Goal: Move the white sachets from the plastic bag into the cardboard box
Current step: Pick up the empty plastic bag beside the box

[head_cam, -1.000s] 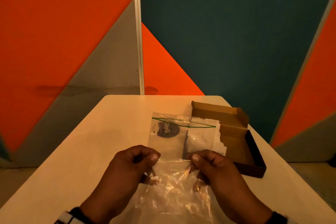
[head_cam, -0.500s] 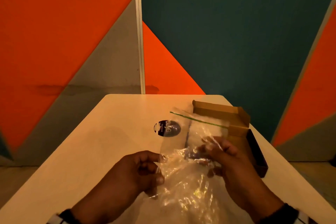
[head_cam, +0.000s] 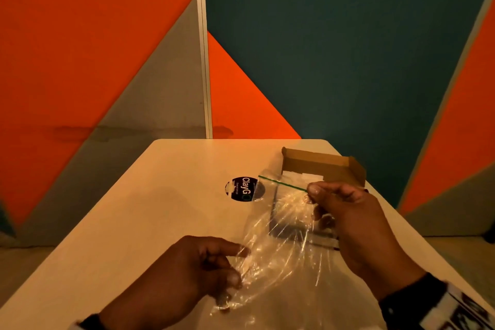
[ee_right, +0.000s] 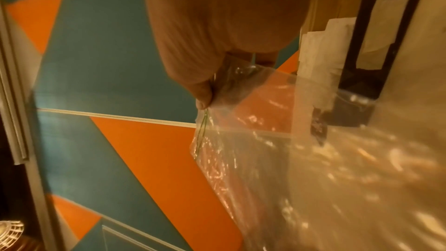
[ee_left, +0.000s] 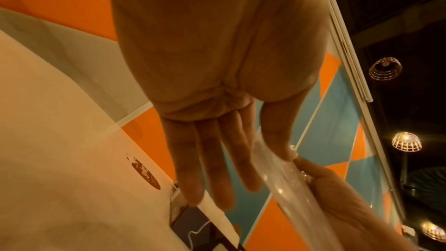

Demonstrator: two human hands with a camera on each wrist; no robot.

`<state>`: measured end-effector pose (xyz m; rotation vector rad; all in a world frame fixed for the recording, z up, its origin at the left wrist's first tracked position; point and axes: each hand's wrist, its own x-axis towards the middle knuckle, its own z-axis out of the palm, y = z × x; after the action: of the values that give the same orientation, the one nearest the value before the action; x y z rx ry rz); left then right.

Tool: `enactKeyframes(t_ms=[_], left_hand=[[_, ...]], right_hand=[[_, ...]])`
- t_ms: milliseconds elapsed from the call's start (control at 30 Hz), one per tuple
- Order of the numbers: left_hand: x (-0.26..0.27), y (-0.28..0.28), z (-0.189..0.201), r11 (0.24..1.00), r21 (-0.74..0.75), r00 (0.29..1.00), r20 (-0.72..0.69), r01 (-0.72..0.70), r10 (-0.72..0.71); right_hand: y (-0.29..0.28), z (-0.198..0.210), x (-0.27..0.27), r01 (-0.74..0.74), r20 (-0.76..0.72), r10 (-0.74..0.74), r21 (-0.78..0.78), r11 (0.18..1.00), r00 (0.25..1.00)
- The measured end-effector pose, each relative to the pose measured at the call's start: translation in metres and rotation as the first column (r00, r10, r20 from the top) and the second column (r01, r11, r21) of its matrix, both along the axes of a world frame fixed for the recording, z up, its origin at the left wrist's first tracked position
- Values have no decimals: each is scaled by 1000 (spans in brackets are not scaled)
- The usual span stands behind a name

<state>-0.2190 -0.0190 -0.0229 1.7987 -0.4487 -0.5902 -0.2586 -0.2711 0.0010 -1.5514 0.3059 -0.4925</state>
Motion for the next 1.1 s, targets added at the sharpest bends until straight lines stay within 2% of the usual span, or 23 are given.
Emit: enactKeyframes(t_ms=[133,267,367,467,533,667,800,1000,1100], left_hand=[[-3,-6,4,999,-2,996,79,33,-33],[-2,-18,7,968,-192,979,88,-163,182],[1,-22,8,896,-349,958,-20,-276,287],[1,-25,10,843,-432,947,-123,-322,298],[-1,-26,9,833,-449,947,-151,-323,285],[1,-24,8,802,-477,932,-144,-360,333],[6,-20,7,798,-473,926,-134,-373,353],[11,-19,5,768,-529,932,-171,-361,320],[12,-20,7,773,-536,941,-174,-339,292]], right_hand=[[4,5,1,-59,28,59,-12,998,998],[2,6,2,-181,56,176,112,977,983],[2,-2,-4,-267,27,267,216,939,963],[8,-13,-13,-326,-96,327,33,945,940],[13,-16,-17,-320,-142,313,-35,947,939],[15,-13,-19,-309,-160,297,-53,950,941],[15,-10,-17,-277,-142,273,-11,961,952],[12,-13,-16,-251,-88,267,155,955,960],[12,-15,-15,-259,-96,274,145,955,957]])
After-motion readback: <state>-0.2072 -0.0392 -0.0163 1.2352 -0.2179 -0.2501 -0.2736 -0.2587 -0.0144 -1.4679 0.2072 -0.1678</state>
